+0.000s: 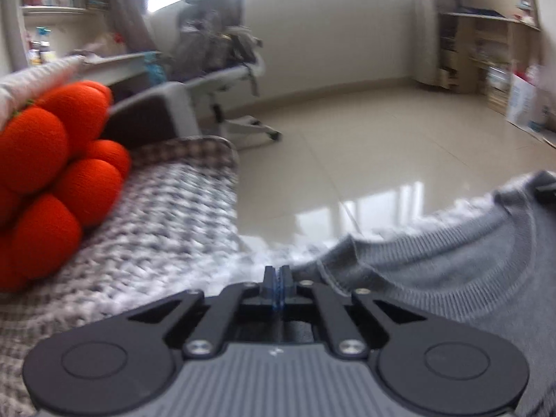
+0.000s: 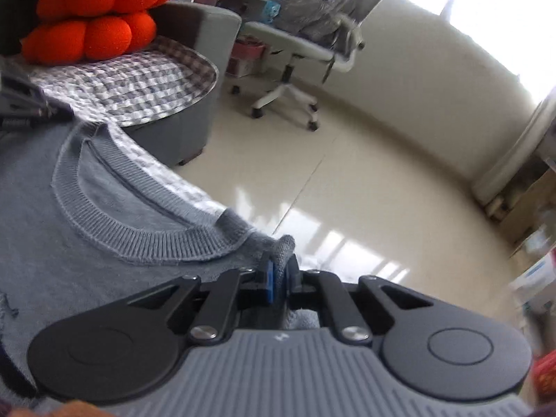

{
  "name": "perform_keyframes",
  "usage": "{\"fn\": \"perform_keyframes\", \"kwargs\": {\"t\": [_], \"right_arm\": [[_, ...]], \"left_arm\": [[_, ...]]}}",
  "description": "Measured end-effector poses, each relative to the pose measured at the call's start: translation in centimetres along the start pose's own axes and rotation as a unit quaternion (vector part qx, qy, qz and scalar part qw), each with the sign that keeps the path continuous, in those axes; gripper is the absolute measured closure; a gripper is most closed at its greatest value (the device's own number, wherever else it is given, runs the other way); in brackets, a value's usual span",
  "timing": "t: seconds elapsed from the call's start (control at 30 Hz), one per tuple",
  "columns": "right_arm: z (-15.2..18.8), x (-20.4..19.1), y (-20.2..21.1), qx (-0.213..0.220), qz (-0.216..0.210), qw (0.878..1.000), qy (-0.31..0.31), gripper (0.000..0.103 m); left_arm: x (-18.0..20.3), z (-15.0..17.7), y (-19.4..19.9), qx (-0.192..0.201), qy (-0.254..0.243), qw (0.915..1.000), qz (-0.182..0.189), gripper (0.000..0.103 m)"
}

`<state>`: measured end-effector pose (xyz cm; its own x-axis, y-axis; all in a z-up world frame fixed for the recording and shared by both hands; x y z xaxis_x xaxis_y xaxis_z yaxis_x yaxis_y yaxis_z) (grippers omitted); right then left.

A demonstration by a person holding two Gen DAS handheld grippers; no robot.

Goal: Fold clothes

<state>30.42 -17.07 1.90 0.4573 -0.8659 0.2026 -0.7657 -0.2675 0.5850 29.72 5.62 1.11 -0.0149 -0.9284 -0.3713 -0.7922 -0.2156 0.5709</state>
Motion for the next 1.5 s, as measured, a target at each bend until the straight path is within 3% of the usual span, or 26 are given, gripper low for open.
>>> {"fn": "perform_keyframes", "kwargs": {"t": [0.2, 0.37, 0.5, 0.57, 0.63, 0.7, 0.77, 0.83, 0.93, 1.03, 1.07, 1.13, 1.23, 1.3, 1.4, 1.5], "right_arm": [[-0.3, 0.6, 0.2, 0.034, 0.042, 0.998, -0.014, 0.098], [-2.0, 0.3, 0.0, 0.050, 0.075, 0.996, -0.003, 0.098], [-1.5, -0.3, -3.7, -0.005, 0.085, 0.996, 0.007, 0.098], [-0.3, -0.5, -5.2, -0.031, 0.081, 0.996, 0.006, 0.096], [0.2, -0.2, -4.7, -0.020, 0.073, 0.997, -0.007, 0.092], [0.0, 0.7, -3.8, -0.011, 0.057, 0.998, -0.035, 0.088], [-0.5, 2.0, -2.2, 0.003, 0.031, 0.996, -0.078, 0.072], [-0.4, 3.3, -0.5, 0.016, 0.014, 0.994, -0.109, 0.062], [0.3, 5.3, 2.1, 0.033, -0.001, 0.989, -0.144, 0.057], [2.3, 6.7, 3.7, 0.023, 0.003, 0.983, -0.182, 0.055], [3.2, 7.3, 4.5, 0.021, 0.008, 0.982, -0.189, 0.055], [4.9, 8.4, 5.6, 0.017, 0.014, 0.979, -0.204, 0.055], [6.8, 10.1, 6.8, 0.005, 0.016, 0.972, -0.234, 0.054], [7.9, 11.0, 7.9, 0.000, 0.010, 0.968, -0.252, 0.054], [9.0, 12.0, 8.9, -0.005, 0.005, 0.959, -0.284, 0.054], [9.0, 11.5, 8.9, -0.017, 0.000, 0.960, -0.279, 0.054]], "left_arm": [[-0.5, -2.0, 0.4, 0.017, 0.002, 0.9993, -0.033, 0.102], [-0.6, -2.8, -1.8, -0.006, 0.018, 0.9982, -0.057, 0.102], [1.1, -1.2, -4.5, -0.056, 0.011, 0.9972, -0.048, 0.102], [1.1, -0.6, -4.7, -0.056, 0.016, 0.9974, -0.042, 0.101], [0.6, -0.4, -4.2, -0.046, 0.027, 0.9980, -0.033, 0.098], [-0.8, -0.5, -3.7, -0.047, 0.052, 0.9974, -0.017, 0.087], [-2.5, -0.5, -2.5, -0.038, 0.078, 0.9961, -0.012, 0.058], [-3.9, -0.1, -1.3, -0.028, 0.084, 0.9958, -0.024, 0.054], [-6.7, 1.6, 0.4, -0.031, 0.103, 0.9929, -0.052, 0.051], [-10.6, 4.7, 2.1, -0.044, 0.170, 0.9838, -0.035, 0.036], [-11.7, 5.8, 3.0, -0.042, 0.185, 0.9814, -0.028, 0.027], [-13.7, 7.9, 5.1, -0.036, 0.200, 0.9789, -0.019, 0.018], [-15.6, 10.5, 8.0, -0.031, 0.201, 0.9790, -0.014, 0.018], [-16.5, 11.9, 8.3, -0.038, 0.225, 0.9735, -0.003, 0.020], [-17.9, 13.9, 8.6, -0.050, 0.265, 0.9628, 0.013, 0.034], [-16.4, 13.7, 8.1, -0.053, 0.248, 0.9672, 0.021, 0.044]]}}
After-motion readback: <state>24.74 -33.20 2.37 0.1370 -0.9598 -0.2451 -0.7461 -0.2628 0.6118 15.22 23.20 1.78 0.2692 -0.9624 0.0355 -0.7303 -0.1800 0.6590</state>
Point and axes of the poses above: each gripper's, at about its wrist camera, not at the fingertips, and y roughly against the way its jaws point, x to its right, z to its underside, the point moved 2 cm from there along -y, roughly the way its jaws point, and after that the axes turned 10 degrees about -y, right-handed, at the moved point
